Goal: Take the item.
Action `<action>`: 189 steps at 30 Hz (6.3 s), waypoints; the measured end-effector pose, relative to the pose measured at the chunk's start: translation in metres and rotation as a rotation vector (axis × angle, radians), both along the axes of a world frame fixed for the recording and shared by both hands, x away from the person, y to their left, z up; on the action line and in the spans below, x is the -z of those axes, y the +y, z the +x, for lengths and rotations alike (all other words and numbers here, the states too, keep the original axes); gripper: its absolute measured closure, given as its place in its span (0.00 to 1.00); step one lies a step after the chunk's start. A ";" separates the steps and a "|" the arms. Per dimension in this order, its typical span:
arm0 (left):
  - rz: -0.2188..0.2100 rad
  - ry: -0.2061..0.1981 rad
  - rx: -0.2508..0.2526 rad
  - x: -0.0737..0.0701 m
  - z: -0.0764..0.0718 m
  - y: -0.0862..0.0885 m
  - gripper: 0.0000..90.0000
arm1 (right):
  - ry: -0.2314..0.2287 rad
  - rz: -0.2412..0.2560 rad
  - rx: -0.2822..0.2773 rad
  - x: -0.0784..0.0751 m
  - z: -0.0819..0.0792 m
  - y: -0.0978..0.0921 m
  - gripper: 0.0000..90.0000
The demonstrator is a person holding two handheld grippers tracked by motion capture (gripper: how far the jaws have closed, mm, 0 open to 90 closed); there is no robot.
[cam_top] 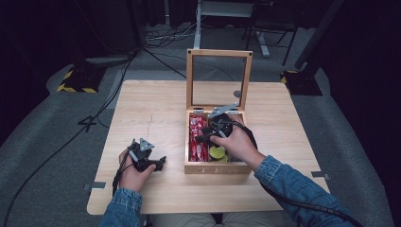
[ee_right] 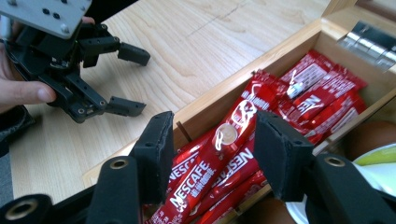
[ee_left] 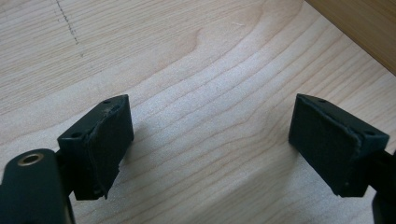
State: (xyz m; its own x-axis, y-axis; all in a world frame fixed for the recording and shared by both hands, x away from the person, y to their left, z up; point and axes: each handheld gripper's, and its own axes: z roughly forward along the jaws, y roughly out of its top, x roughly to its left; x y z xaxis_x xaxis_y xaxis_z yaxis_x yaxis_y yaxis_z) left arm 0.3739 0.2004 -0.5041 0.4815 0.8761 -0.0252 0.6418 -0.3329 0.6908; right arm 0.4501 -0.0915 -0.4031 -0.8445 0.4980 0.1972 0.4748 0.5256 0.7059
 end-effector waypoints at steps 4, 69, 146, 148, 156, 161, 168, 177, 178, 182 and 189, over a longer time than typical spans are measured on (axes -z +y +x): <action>0.000 0.000 0.000 0.000 0.000 0.000 0.16 | 0.005 -0.026 -0.001 0.007 -0.003 0.004 0.54; 0.000 0.002 0.001 0.000 0.000 0.000 0.16 | 0.111 0.045 0.082 -0.001 -0.008 0.006 1.00; 0.003 0.006 0.012 0.000 0.004 -0.001 0.12 | -0.010 0.097 0.313 -0.051 -0.007 -0.198 1.00; 0.002 0.006 0.011 0.000 0.004 -0.001 0.12 | -0.006 0.085 0.326 -0.046 -0.005 -0.202 1.00; 0.001 0.006 0.011 0.000 0.004 -0.001 0.12 | 0.008 0.057 0.367 -0.026 0.002 -0.219 1.00; 0.001 0.006 0.011 0.000 0.004 -0.001 0.12 | 0.026 0.031 0.400 -0.013 0.006 -0.229 1.00; 0.003 0.006 0.013 0.000 0.005 -0.001 0.12 | 0.042 -0.005 0.422 0.004 0.009 -0.237 1.00; 0.002 0.006 0.011 0.000 0.004 -0.001 0.12 | 0.062 -0.044 0.435 0.021 0.013 -0.242 1.00; 0.002 0.006 0.011 0.000 0.004 -0.001 0.12 | 0.062 -0.049 0.434 0.023 0.014 -0.242 1.00; 0.002 0.006 0.011 0.000 0.004 -0.001 0.12 | 0.075 -0.061 0.434 0.028 0.014 -0.243 1.00; 0.002 0.007 0.011 0.000 0.004 -0.001 0.12 | 0.125 -0.099 0.435 0.037 0.016 -0.242 1.00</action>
State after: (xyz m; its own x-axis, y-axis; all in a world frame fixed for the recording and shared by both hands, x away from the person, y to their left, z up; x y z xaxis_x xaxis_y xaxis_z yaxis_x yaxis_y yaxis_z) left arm 0.3783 0.1994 -0.5045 0.4909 0.8708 -0.0270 0.6426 -0.3410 0.6861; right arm 0.4665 -0.3340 -0.4403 -0.5255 0.8224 0.2178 0.7446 0.3209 0.5853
